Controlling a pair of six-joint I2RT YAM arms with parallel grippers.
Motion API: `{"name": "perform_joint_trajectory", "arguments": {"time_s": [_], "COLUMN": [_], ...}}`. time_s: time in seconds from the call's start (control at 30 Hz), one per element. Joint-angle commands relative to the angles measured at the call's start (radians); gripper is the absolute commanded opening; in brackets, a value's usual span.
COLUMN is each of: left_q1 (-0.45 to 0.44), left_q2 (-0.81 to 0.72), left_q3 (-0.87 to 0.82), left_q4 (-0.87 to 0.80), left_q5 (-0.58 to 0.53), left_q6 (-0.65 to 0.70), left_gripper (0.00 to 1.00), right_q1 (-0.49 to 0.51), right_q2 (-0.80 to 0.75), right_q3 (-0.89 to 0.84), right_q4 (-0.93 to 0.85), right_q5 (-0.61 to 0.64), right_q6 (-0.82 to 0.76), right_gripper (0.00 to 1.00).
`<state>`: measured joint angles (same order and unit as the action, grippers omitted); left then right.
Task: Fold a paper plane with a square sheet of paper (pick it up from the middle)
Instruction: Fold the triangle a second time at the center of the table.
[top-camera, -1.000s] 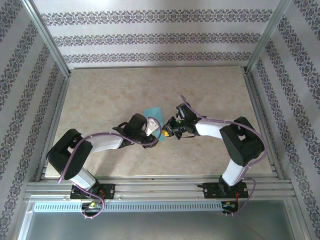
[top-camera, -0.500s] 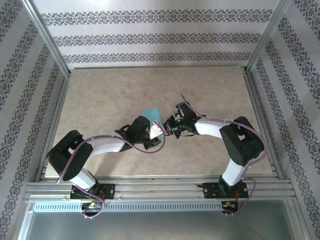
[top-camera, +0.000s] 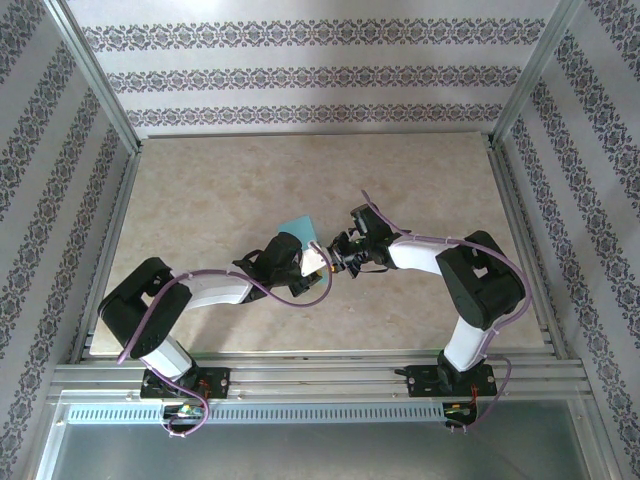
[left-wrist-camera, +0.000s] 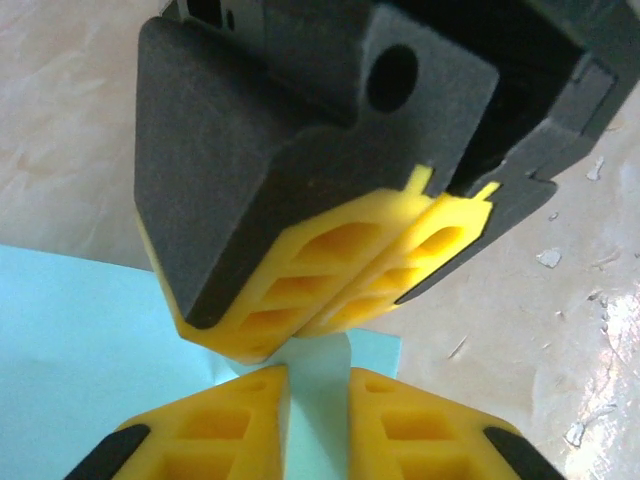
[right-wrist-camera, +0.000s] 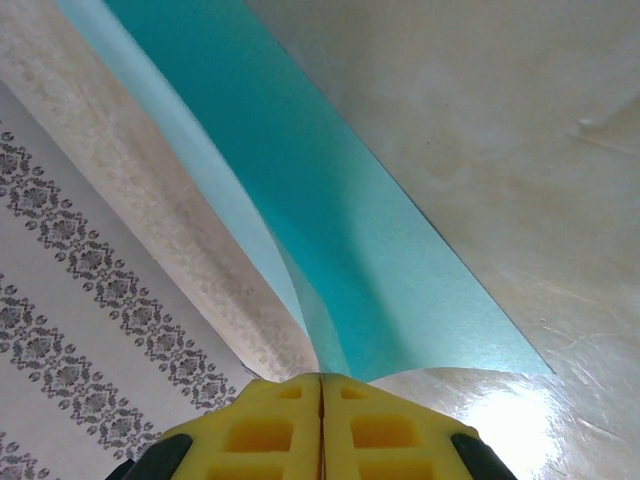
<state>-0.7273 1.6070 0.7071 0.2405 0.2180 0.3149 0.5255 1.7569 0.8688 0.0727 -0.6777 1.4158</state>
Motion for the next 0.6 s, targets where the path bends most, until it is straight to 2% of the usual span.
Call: {"name": "perform_joint_trajectory", "arguments": {"time_s": [0.0, 0.13, 0.43, 0.57], "left_q1": [-0.014, -0.014, -0.014, -0.015], "left_q2": [0.011, 0.007, -0.031, -0.034], "left_q3": [-0.004, -0.009, -0.029, -0.046], "left_q4": [0.026, 0.026, 0.013, 0.037], "left_q5": [-0.001, -0.002, 0.011, 0.0], "left_q6": [0.007, 0.003, -0.027, -0.017], "left_gripper": [0.18, 0.14, 0.4, 0.43], "right_q1": [-0.008, -0.016, -0.019, -0.019], "right_q2": [0.013, 0.0, -0.008, -0.023], "right_q3": [0.013, 0.005, 0.002, -0.013], "right_q4": [0.029, 0.038, 0.038, 0.045], "right_q5": [-0.029, -0.024, -0.027, -0.008], "right_q6": [0.022, 0.033, 0.022, 0.045], "right_gripper": [0.12, 0.13, 0.02, 0.02]}}
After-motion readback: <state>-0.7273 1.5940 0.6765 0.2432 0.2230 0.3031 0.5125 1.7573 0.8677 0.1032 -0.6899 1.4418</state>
